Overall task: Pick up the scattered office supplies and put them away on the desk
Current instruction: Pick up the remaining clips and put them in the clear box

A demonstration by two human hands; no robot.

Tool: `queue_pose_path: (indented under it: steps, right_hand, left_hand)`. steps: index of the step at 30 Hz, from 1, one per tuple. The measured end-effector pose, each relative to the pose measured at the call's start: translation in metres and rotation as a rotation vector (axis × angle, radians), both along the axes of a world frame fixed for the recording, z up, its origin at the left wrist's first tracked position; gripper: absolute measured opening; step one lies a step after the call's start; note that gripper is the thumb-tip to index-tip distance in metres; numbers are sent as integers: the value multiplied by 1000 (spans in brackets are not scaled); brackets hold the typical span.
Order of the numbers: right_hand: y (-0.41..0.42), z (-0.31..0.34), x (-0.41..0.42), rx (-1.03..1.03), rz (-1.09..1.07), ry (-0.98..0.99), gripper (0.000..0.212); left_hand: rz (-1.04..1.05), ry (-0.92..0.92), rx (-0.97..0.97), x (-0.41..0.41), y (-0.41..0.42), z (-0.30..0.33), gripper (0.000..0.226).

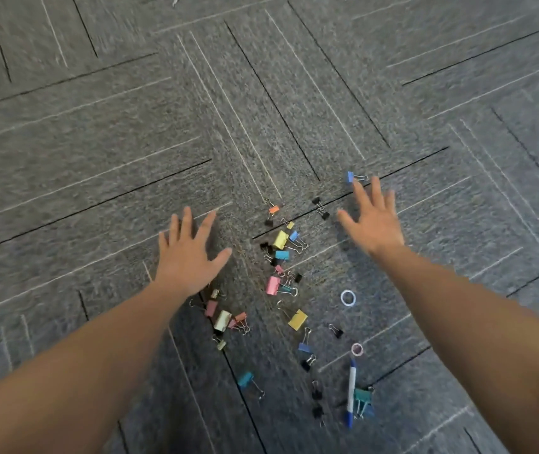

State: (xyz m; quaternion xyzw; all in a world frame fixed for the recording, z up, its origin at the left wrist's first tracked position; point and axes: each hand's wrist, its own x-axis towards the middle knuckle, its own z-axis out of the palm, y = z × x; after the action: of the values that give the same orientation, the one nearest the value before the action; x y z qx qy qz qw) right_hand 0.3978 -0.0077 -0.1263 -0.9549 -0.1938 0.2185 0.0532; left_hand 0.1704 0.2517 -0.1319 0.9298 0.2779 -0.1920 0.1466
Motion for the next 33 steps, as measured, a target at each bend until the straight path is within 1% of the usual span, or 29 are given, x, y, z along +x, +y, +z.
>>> queue_pose_path:
  steps: [3, 6, 9, 11, 13, 14, 17, 20, 22, 24, 26, 27, 28, 30, 31, 33]
  right_hand:
    - [9, -25, 23, 32, -26, -33, 75]
    - [20, -33, 22, 75, 25, -97, 73]
    - [24, -29, -11, 139, 192, -85, 70]
    - [22, -24, -46, 198, 355, -54, 66]
    - [21, -24, -71, 235, 501, -48, 61]
    - [25, -26, -72, 245, 521, -63, 59]
    - [62, -27, -52, 226, 432, -86, 59]
    - [88, -28, -41, 176, 460, -3, 56]
    - [77, -27, -51, 205, 516, 21, 54]
    - [48, -26, -71, 247, 607, 43, 53]
    - [16, -27, -87, 306, 655, 93, 52]
    - [4, -27, -90, 334, 646, 103, 52]
    - [-4, -27, -93, 344, 612, 97, 53]
    - [-8, -26, -97, 284, 565, 68, 62]
    - [-6, -24, -102, 235, 580, 65, 69]
    - [0, -22, -118, 156, 663, 63, 84]
  left_hand:
    - [-19, -81, 29, 11, 2, -19, 78]
    - [-73, -171, 14, 18, -8, -27, 77]
    - [-209, -223, -71, 19, -26, -26, 79]
    - [-316, -217, -118, 16, -37, -24, 81]
    - [-376, -200, -121, 12, -39, -21, 79]
    - [-366, -204, -99, 14, -36, -21, 77]
    - [-296, -219, -44, 35, -22, -19, 71]
    - [-366, -221, -59, 66, -21, -20, 69]
    - [-388, -189, -95, 76, -24, -20, 69]
    - [-455, -174, -91, 71, -25, -22, 68]
    - [-544, -180, -107, 49, -25, -24, 65]
    - [-575, -193, -136, 33, -25, -23, 62]
    - [-583, -211, -175, 16, -25, -21, 59]
    - [-547, -220, -238, -15, -26, -15, 56]
    - [-526, -204, -250, -28, -28, -11, 62]
    - [-512, -146, -245, -48, -34, -6, 85]
